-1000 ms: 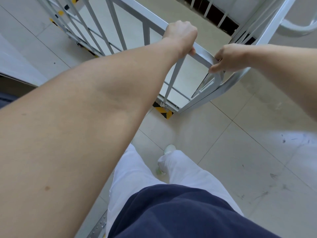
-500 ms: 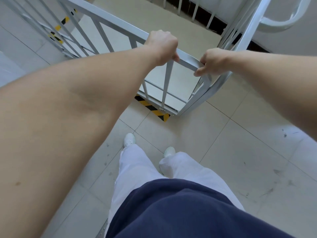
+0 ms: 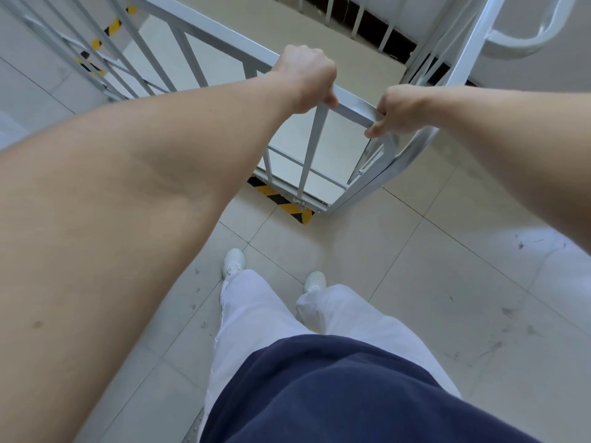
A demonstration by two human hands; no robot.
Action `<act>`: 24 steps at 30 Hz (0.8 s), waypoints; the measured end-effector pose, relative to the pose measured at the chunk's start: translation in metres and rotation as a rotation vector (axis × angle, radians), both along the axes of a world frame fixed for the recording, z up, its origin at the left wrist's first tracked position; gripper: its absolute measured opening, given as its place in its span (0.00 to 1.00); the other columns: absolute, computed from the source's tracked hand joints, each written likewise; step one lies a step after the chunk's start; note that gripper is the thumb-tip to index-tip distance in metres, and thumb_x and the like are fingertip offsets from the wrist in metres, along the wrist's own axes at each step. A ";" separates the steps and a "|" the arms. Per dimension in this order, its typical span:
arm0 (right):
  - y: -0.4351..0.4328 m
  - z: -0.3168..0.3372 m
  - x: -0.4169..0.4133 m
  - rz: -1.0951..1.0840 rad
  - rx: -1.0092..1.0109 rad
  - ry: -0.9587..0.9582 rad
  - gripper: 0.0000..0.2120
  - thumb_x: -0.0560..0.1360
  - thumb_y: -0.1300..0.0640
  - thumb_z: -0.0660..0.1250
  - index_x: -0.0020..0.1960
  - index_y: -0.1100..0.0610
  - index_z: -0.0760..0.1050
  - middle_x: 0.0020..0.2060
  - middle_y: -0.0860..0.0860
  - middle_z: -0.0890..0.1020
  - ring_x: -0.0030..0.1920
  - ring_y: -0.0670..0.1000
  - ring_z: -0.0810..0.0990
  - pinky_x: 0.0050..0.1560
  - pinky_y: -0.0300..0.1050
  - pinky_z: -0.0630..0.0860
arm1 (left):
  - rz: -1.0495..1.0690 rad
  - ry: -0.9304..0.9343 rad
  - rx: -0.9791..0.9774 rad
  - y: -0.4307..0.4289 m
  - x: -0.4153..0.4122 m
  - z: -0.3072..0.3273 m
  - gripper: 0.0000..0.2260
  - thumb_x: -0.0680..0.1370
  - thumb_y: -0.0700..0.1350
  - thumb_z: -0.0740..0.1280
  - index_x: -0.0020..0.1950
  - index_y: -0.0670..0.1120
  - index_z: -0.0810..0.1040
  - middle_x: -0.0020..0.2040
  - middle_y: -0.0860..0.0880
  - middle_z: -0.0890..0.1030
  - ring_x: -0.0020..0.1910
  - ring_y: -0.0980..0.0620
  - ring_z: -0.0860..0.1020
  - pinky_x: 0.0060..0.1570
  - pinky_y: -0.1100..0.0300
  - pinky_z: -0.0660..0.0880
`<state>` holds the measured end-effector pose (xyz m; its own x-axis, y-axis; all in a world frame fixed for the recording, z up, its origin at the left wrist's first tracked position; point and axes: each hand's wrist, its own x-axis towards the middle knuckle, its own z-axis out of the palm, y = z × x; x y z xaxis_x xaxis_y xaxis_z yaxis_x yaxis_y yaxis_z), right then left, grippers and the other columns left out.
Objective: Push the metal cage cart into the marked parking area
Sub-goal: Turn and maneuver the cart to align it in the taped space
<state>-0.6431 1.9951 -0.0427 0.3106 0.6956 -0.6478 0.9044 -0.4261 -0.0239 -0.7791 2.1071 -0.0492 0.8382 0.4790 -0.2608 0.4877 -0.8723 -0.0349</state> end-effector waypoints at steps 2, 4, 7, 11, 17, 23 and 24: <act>0.003 -0.001 -0.008 -0.060 0.064 0.025 0.18 0.75 0.47 0.66 0.50 0.63 0.77 0.40 0.57 0.76 0.43 0.58 0.74 0.42 0.46 0.68 | 0.003 -0.032 -0.035 0.008 -0.008 0.000 0.14 0.80 0.53 0.62 0.55 0.44 0.80 0.54 0.38 0.80 0.52 0.36 0.77 0.42 0.54 0.65; 0.014 0.001 -0.026 -0.121 0.175 0.068 0.17 0.77 0.47 0.64 0.50 0.62 0.76 0.43 0.58 0.75 0.44 0.57 0.73 0.43 0.44 0.67 | 0.029 -0.052 -0.035 0.027 -0.028 -0.001 0.10 0.80 0.47 0.62 0.54 0.44 0.79 0.54 0.37 0.79 0.53 0.36 0.77 0.43 0.53 0.66; 0.039 0.006 -0.056 -0.175 0.265 0.079 0.22 0.80 0.46 0.58 0.52 0.65 0.76 0.43 0.59 0.74 0.44 0.57 0.72 0.42 0.44 0.66 | 0.065 -0.042 0.006 0.070 -0.065 -0.004 0.08 0.77 0.37 0.61 0.53 0.45 0.76 0.54 0.38 0.78 0.55 0.35 0.76 0.57 0.44 0.68; 0.055 0.000 -0.074 -0.273 0.235 -0.016 0.22 0.80 0.46 0.59 0.55 0.67 0.75 0.44 0.60 0.75 0.43 0.58 0.73 0.41 0.46 0.68 | 0.070 -0.053 0.063 0.120 -0.100 -0.013 0.13 0.75 0.31 0.58 0.56 0.45 0.73 0.55 0.39 0.76 0.56 0.36 0.75 0.52 0.41 0.70; 0.066 -0.003 -0.088 -0.352 0.140 -0.154 0.21 0.81 0.47 0.57 0.56 0.66 0.73 0.43 0.60 0.73 0.41 0.58 0.73 0.39 0.48 0.69 | -0.028 -0.058 0.110 0.150 -0.105 -0.015 0.14 0.74 0.29 0.57 0.54 0.41 0.77 0.54 0.35 0.77 0.53 0.33 0.76 0.47 0.48 0.72; 0.067 0.002 -0.099 -0.419 0.127 -0.160 0.20 0.81 0.48 0.58 0.58 0.66 0.73 0.43 0.60 0.73 0.41 0.58 0.73 0.38 0.48 0.68 | -0.055 -0.023 0.048 0.154 -0.101 -0.007 0.16 0.72 0.28 0.59 0.54 0.39 0.79 0.54 0.36 0.78 0.53 0.33 0.77 0.49 0.48 0.73; 0.067 0.003 -0.101 -0.419 0.132 -0.158 0.20 0.81 0.48 0.58 0.58 0.66 0.73 0.43 0.60 0.73 0.41 0.58 0.73 0.39 0.48 0.68 | -0.044 -0.025 0.026 0.154 -0.101 -0.005 0.16 0.72 0.28 0.59 0.54 0.39 0.79 0.55 0.36 0.78 0.54 0.33 0.76 0.48 0.48 0.73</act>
<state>-0.7437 2.0617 -0.0401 0.6704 0.5625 -0.4840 0.6518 -0.7580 0.0219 -0.8805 2.2608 -0.0539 0.8645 0.4481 -0.2276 0.4500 -0.8918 -0.0466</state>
